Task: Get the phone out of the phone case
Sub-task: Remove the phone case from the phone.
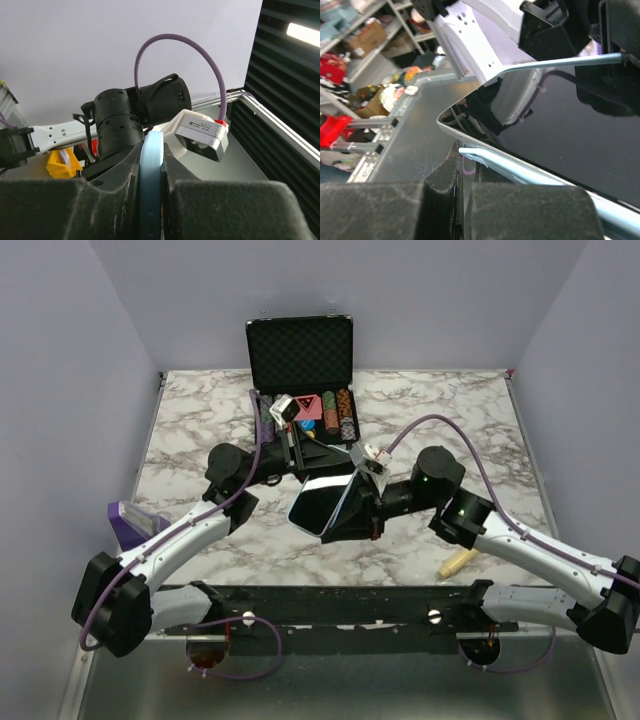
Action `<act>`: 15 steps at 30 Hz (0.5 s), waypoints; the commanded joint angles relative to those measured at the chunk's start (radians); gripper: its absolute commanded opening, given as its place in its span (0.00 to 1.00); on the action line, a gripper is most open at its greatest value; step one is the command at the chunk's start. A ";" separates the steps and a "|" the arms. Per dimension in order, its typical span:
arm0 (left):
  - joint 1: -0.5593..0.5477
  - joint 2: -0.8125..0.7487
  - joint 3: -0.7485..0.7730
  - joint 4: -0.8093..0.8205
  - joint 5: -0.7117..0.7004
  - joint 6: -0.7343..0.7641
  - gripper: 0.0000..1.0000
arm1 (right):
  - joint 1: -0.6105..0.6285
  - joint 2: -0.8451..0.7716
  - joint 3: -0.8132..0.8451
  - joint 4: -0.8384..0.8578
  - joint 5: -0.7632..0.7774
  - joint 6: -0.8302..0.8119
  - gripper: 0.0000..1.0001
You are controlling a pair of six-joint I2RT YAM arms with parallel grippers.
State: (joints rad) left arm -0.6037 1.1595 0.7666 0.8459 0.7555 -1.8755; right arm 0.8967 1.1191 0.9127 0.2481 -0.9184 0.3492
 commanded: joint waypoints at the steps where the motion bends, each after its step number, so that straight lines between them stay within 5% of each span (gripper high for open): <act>1: -0.102 0.026 0.000 0.068 0.085 -0.139 0.00 | -0.031 0.053 0.017 -0.227 0.619 -0.256 0.01; 8: -0.096 0.012 0.033 -0.028 0.077 -0.047 0.00 | -0.031 0.007 -0.146 -0.132 0.615 -0.080 0.01; 12: -0.056 -0.003 0.049 -0.177 0.073 0.080 0.00 | -0.031 -0.042 -0.205 -0.142 0.633 0.039 0.26; 15: -0.033 -0.024 0.082 -0.347 0.059 0.212 0.00 | -0.031 -0.068 -0.232 -0.173 0.671 0.100 0.31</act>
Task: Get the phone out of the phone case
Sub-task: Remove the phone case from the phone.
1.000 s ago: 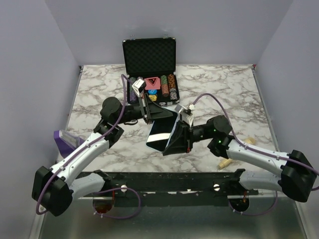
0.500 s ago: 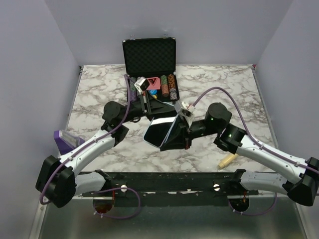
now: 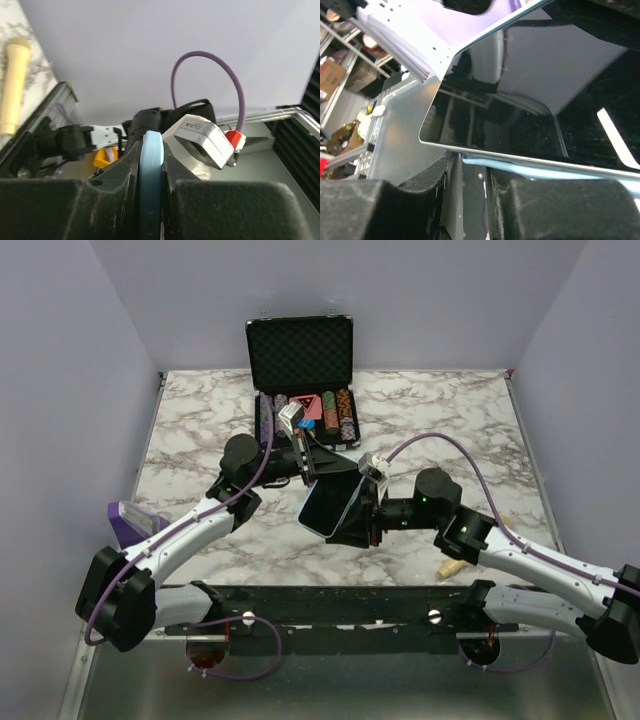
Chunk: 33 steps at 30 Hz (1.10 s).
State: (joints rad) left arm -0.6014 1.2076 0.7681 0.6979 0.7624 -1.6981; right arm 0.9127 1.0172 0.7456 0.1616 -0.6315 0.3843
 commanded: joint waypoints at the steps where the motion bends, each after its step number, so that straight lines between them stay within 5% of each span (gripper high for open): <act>1: -0.028 -0.082 0.097 -0.269 0.043 0.081 0.00 | -0.048 0.029 -0.069 -0.091 0.383 0.085 0.37; 6: 0.015 -0.131 0.177 -0.555 -0.055 0.319 0.00 | -0.048 0.001 -0.066 -0.126 0.371 0.194 0.52; 11: 0.066 -0.143 0.181 -0.554 -0.077 0.348 0.00 | -0.046 -0.052 -0.072 -0.131 0.345 0.217 0.70; 20: 0.074 -0.155 0.177 -0.577 -0.032 0.402 0.00 | -0.090 -0.078 0.078 -0.194 0.251 0.232 0.84; 27: 0.072 -0.177 0.154 -0.586 0.041 0.449 0.00 | -0.236 -0.002 0.193 -0.171 -0.008 0.255 0.84; 33: 0.071 -0.194 0.152 -0.575 0.078 0.476 0.00 | -0.328 0.073 0.158 0.027 -0.223 0.346 0.72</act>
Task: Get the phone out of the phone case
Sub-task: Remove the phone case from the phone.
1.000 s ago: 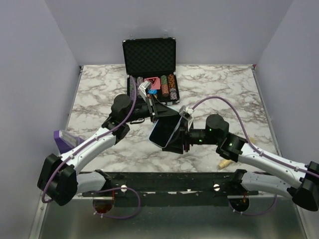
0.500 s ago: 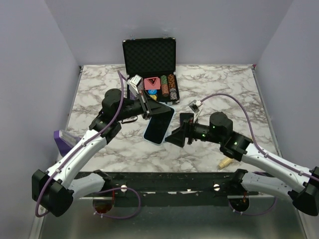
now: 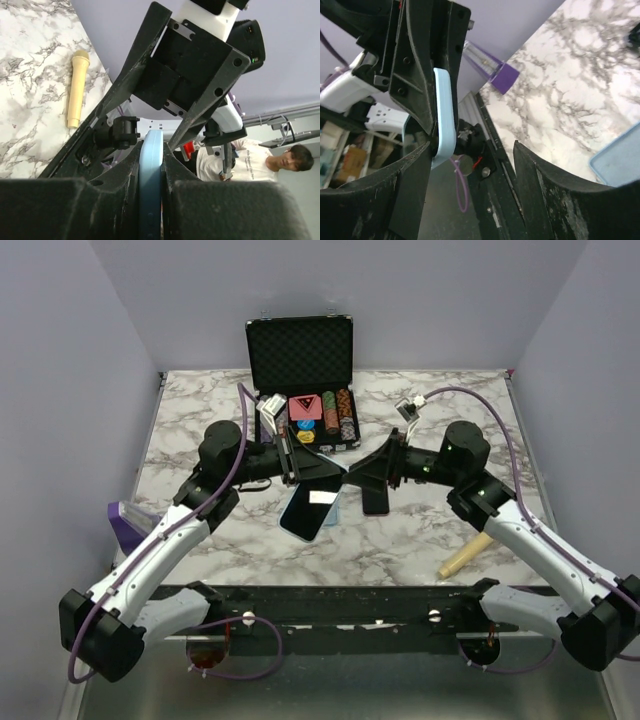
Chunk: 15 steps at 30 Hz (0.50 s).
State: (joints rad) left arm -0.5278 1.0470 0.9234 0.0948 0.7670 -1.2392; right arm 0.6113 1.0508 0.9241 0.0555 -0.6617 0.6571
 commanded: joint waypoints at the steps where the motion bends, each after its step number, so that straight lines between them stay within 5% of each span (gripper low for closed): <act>1: -0.005 -0.030 -0.011 0.045 0.084 0.004 0.00 | -0.027 0.055 -0.031 0.179 -0.232 0.097 0.69; 7: -0.009 0.005 -0.031 0.155 0.141 -0.071 0.00 | -0.027 0.072 -0.160 0.683 -0.430 0.341 0.57; 15: -0.041 0.047 -0.018 0.288 0.204 -0.144 0.00 | -0.027 0.144 -0.162 0.817 -0.470 0.417 0.24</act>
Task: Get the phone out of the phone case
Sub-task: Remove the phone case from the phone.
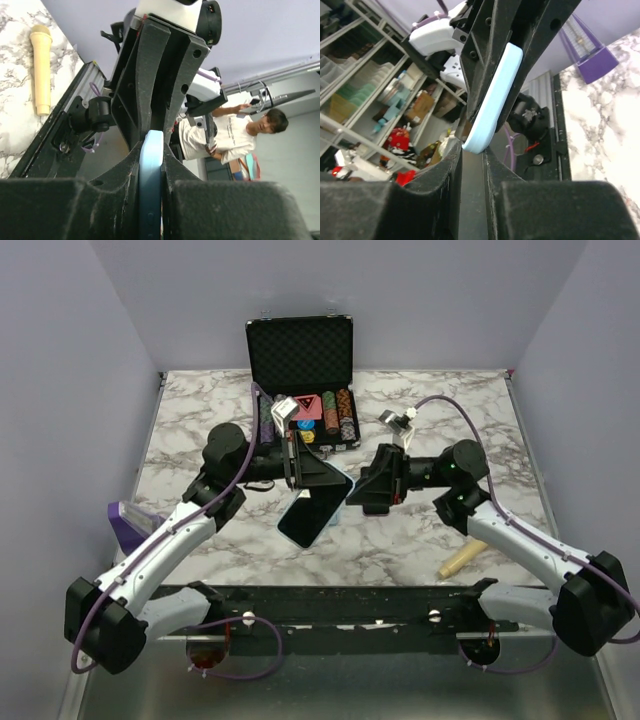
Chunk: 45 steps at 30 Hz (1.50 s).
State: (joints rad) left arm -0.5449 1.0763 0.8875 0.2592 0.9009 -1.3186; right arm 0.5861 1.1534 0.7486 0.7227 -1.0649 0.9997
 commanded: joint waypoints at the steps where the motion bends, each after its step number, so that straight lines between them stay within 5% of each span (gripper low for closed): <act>1: -0.030 0.022 0.011 0.159 0.081 -0.086 0.00 | -0.002 0.057 0.014 0.187 -0.072 0.100 0.22; 6: -0.035 0.085 -0.042 0.535 0.150 -0.316 0.00 | -0.003 0.101 0.005 0.368 -0.135 0.166 0.01; 12: -0.043 0.279 -0.016 1.118 0.112 -0.744 0.00 | -0.003 0.270 0.009 0.918 -0.239 0.452 0.01; 16: -0.059 0.336 0.019 1.207 0.081 -0.815 0.00 | -0.003 0.422 0.080 1.061 -0.256 0.561 0.01; 24: -0.061 0.277 0.030 0.922 0.102 -0.628 0.00 | -0.097 0.480 -0.026 1.051 -0.130 0.545 0.01; 31: -0.056 0.166 0.037 0.567 0.070 -0.374 0.00 | -0.111 0.457 -0.158 0.733 -0.006 0.329 0.02; 33: -0.044 0.117 0.057 0.315 0.032 -0.228 0.00 | -0.111 0.380 -0.163 0.425 0.047 0.144 0.25; 36: -0.026 0.054 0.175 -0.179 -0.121 0.112 0.00 | -0.106 0.203 -0.033 -0.314 0.262 -0.244 0.51; 40: 0.002 0.045 0.222 -0.327 -0.223 0.225 0.00 | -0.118 0.083 -0.017 -0.327 0.209 -0.257 0.73; 45: 0.033 0.051 0.220 -0.285 -0.215 0.213 0.00 | -0.118 0.000 -0.009 -0.146 0.088 -0.147 0.81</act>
State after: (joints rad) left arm -0.5327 1.1278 1.0904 0.0776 0.7486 -1.1809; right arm 0.4694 1.1927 0.7277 0.5735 -0.9146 0.8532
